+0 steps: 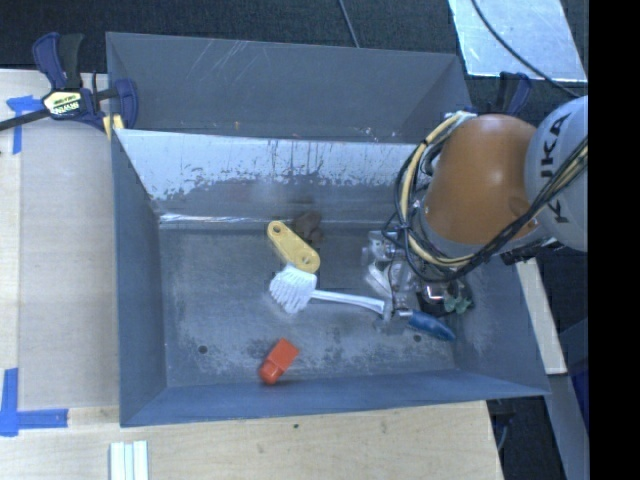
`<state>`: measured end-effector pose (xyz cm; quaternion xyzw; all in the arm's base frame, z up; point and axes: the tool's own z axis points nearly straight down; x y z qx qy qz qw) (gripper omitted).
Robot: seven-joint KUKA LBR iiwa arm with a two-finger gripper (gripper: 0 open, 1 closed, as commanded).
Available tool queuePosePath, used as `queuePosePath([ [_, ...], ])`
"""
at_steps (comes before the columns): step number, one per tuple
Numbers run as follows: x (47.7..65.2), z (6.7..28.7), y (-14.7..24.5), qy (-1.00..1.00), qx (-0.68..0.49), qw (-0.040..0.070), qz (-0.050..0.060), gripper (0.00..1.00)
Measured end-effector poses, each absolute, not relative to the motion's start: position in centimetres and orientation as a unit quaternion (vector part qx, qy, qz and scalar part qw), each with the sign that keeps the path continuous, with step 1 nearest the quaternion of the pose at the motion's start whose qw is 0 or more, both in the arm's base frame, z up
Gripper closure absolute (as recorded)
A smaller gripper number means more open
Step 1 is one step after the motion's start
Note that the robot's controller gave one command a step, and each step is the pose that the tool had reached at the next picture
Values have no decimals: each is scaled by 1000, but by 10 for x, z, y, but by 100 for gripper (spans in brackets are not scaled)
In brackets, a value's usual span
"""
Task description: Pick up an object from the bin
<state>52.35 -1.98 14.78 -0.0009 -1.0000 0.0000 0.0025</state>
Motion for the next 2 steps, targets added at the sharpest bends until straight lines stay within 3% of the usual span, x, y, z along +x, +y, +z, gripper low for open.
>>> queuePosePath([
  [1, 526, 152, -20, -1000, 0, -1, 0, 0],
  [2, 482, 68, -94, -996, -91, 0, 0, 0],
])
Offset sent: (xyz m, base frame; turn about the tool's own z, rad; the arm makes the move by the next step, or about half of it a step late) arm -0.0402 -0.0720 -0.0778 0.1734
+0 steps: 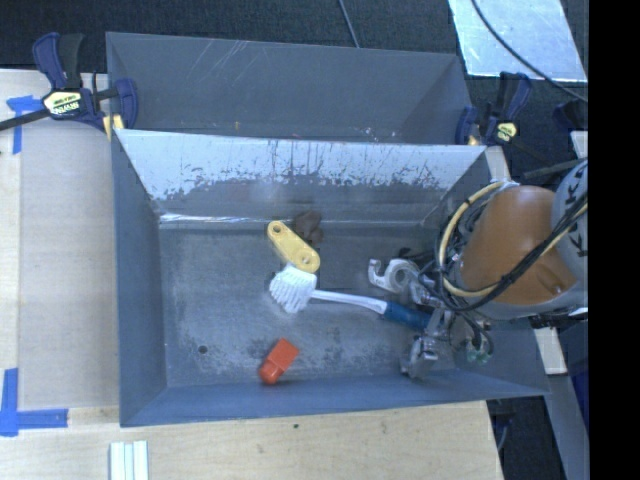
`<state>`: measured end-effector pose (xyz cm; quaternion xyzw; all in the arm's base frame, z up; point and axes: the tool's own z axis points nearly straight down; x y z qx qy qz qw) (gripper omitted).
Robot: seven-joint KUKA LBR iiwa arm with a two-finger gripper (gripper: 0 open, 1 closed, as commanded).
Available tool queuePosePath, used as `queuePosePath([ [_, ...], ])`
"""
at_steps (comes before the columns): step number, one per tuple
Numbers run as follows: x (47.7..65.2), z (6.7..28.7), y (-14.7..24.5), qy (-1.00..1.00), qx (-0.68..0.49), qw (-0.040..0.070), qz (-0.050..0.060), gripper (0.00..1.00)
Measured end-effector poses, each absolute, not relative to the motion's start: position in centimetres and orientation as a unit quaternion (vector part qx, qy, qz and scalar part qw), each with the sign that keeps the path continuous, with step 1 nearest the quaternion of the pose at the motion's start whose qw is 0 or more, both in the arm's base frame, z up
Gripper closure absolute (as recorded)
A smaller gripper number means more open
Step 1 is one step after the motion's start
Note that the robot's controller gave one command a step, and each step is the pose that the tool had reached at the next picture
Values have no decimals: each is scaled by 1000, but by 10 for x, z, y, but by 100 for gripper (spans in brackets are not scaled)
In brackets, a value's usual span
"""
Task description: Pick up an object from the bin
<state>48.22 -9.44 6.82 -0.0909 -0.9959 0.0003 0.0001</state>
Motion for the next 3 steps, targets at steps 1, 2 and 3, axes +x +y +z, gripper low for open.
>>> queuePosePath([
  [1, 543, 105, 29, -999, -41, -6, -1, 0],
  [2, 527, 103, -65, -969, -249, -2, 1, 0],
  [3, 549, 80, 48, -986, -167, -9, -1, 0],
])
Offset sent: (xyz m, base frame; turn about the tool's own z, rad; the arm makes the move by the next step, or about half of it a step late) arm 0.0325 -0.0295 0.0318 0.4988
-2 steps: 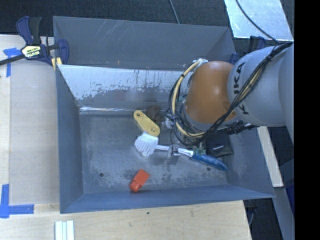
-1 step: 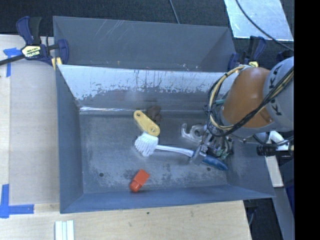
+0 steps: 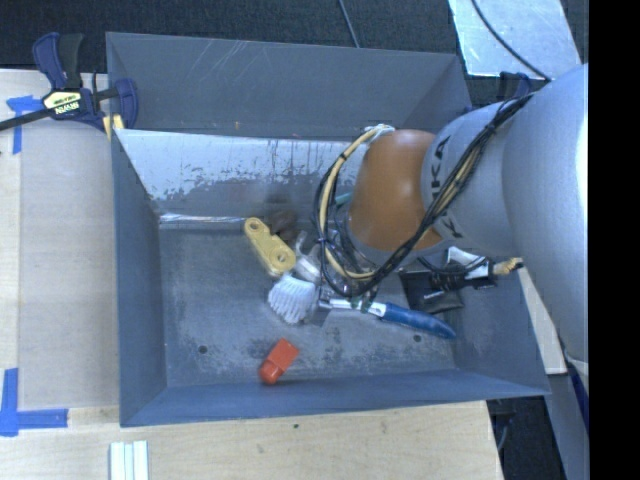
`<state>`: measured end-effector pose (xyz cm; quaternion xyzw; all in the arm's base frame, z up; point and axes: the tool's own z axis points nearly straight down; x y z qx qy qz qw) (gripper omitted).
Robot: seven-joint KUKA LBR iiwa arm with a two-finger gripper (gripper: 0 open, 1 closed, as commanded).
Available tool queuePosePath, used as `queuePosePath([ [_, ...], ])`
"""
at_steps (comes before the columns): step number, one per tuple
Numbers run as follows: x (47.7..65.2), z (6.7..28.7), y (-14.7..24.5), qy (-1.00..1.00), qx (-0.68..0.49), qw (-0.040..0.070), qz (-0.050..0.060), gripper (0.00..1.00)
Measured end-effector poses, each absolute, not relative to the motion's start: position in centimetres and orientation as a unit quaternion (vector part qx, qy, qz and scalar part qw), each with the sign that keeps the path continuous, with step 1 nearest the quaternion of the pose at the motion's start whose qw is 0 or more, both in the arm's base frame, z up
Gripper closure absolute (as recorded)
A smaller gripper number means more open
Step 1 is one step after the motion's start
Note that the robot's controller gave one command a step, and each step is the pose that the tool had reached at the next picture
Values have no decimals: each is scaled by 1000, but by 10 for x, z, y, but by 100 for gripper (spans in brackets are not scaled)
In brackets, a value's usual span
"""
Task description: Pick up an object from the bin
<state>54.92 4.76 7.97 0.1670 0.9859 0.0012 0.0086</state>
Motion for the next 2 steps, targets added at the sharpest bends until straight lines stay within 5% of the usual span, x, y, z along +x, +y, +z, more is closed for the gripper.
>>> queuePosePath([
  [1, 518, 77, -37, 907, 421, 16, 3, 100],
  [2, 517, 77, -39, 907, 421, 16, 1, 100],
])
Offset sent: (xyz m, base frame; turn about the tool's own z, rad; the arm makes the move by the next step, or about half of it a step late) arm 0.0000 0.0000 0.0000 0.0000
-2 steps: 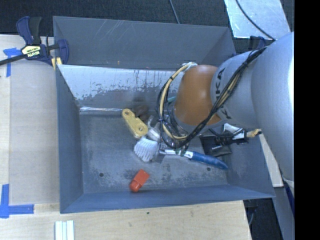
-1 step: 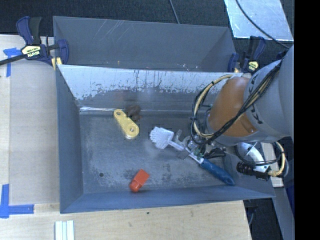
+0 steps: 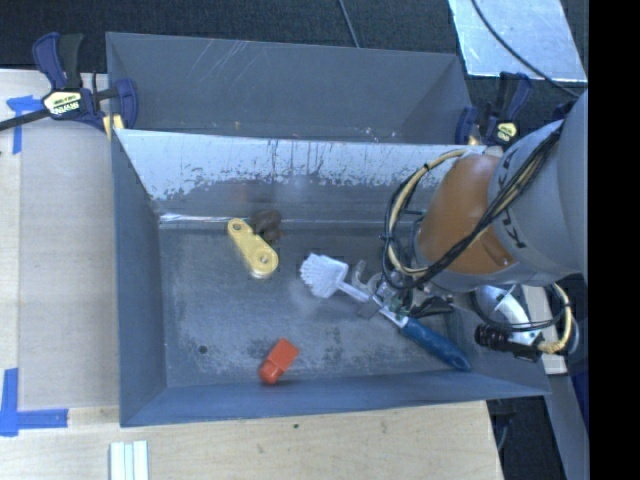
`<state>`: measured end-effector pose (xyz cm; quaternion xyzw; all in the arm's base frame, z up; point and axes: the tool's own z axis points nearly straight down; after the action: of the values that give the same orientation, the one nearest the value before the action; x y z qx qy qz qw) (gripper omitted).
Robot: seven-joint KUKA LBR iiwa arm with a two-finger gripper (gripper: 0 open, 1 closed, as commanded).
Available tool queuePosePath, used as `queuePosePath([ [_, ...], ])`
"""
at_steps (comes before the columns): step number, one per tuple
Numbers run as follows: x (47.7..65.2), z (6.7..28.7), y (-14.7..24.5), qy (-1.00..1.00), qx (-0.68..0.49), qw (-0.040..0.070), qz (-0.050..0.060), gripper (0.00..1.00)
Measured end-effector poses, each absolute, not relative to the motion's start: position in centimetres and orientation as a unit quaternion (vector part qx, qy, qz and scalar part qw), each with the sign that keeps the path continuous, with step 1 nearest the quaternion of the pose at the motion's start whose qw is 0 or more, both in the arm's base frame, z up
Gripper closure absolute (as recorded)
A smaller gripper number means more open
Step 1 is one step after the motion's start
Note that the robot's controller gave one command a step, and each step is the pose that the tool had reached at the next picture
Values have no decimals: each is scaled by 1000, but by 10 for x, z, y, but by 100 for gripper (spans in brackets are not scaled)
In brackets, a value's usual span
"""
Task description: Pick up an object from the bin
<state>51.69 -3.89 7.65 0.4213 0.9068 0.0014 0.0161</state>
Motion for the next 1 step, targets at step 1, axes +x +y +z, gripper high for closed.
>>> queuePosePath([
  [1, 512, 113, -39, 907, 420, 8, -2, 100],
])
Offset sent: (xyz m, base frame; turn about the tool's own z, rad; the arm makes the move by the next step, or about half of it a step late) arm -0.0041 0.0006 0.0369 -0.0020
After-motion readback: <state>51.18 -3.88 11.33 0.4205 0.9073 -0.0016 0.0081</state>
